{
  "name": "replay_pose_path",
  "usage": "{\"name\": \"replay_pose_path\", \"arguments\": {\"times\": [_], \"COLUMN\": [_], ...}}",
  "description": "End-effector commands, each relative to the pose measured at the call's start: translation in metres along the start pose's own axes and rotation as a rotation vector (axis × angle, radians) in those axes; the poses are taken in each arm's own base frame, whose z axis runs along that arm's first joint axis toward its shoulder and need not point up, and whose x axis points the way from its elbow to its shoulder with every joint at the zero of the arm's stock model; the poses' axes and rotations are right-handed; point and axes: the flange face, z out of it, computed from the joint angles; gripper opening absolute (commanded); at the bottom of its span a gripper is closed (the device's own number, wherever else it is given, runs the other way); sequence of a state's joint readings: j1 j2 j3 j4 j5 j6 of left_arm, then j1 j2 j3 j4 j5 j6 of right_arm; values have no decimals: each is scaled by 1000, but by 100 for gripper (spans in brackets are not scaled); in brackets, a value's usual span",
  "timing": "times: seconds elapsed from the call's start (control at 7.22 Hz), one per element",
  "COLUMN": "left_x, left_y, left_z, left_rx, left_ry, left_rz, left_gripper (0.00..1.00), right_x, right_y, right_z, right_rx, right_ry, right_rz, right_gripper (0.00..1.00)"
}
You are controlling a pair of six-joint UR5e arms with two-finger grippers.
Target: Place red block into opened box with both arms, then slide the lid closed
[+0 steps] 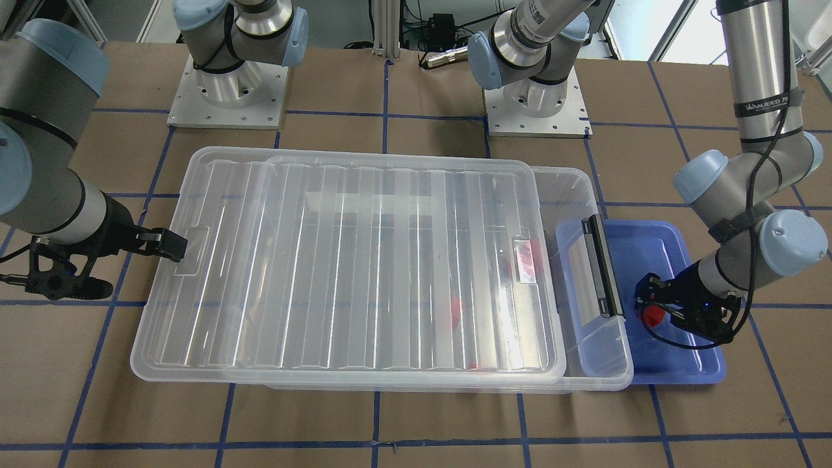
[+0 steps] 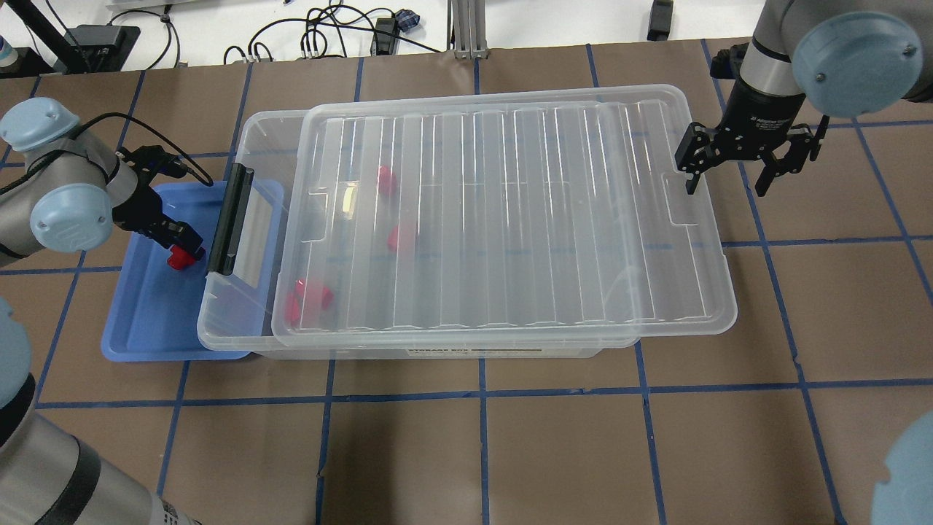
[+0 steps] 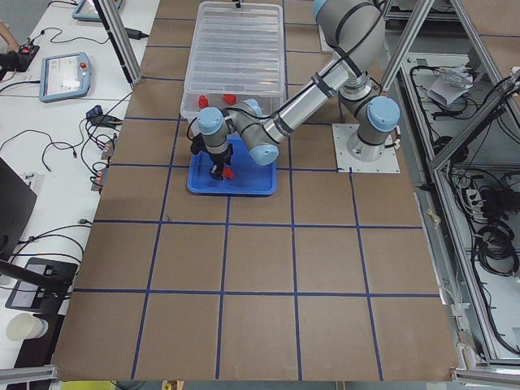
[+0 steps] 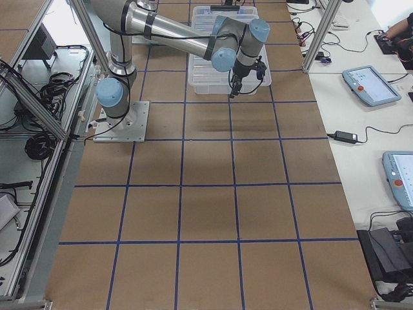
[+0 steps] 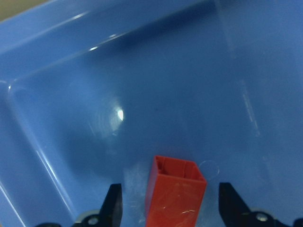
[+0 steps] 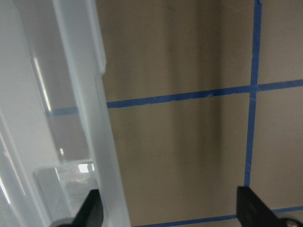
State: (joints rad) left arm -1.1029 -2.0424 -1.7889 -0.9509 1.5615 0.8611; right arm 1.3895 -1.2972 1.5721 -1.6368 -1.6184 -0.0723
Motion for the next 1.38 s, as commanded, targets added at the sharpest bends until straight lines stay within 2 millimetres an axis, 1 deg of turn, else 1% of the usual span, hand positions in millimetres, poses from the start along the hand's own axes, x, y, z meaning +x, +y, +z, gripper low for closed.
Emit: {"name": "replay_pose_path", "arguments": {"times": [0.0, 0.14, 0.28, 0.42, 0.55, 0.69, 0.83, 0.97, 1.11, 1.25], "left_x": [0, -1, 7, 16, 25, 49, 76, 96, 119, 151], "left_y": [1, -1, -3, 0, -1, -15, -33, -48, -61, -69], "left_z": [-5, -11, -24, -49, -91, -133, -176, -208, -221, -233], "left_rx": [1, 3, 7, 15, 44, 57, 64, 63, 57, 51], "left_ry": [-6, -11, -15, -10, -41, -55, -58, -56, -48, -38], "left_rz": [1, 1, 12, 16, 26, 59, 44, 7, -49, -94], "left_gripper": [33, 18, 11, 11, 11, 11, 11, 12, 12, 12], "right_x": [25, 32, 40, 50, 58, 62, 66, 72, 79, 85], "right_y": [-2, -3, -3, -4, -5, -4, -5, -5, -5, -6], "right_z": [-4, -3, -3, -3, -3, -2, -2, -2, -3, -4], "right_rx": [-2, -6, -6, -9, -9, -13, -11, -12, -11, -9], "right_ry": [48, 56, 55, 51, 48, 48, 47, 45, 42, 41], "right_rz": [-2, -24, -41, -32, -39, -66, -89, -87, -78, -99], "right_gripper": [100, 100, 100, 100, 100, 100, 100, 100, 100, 100]}}
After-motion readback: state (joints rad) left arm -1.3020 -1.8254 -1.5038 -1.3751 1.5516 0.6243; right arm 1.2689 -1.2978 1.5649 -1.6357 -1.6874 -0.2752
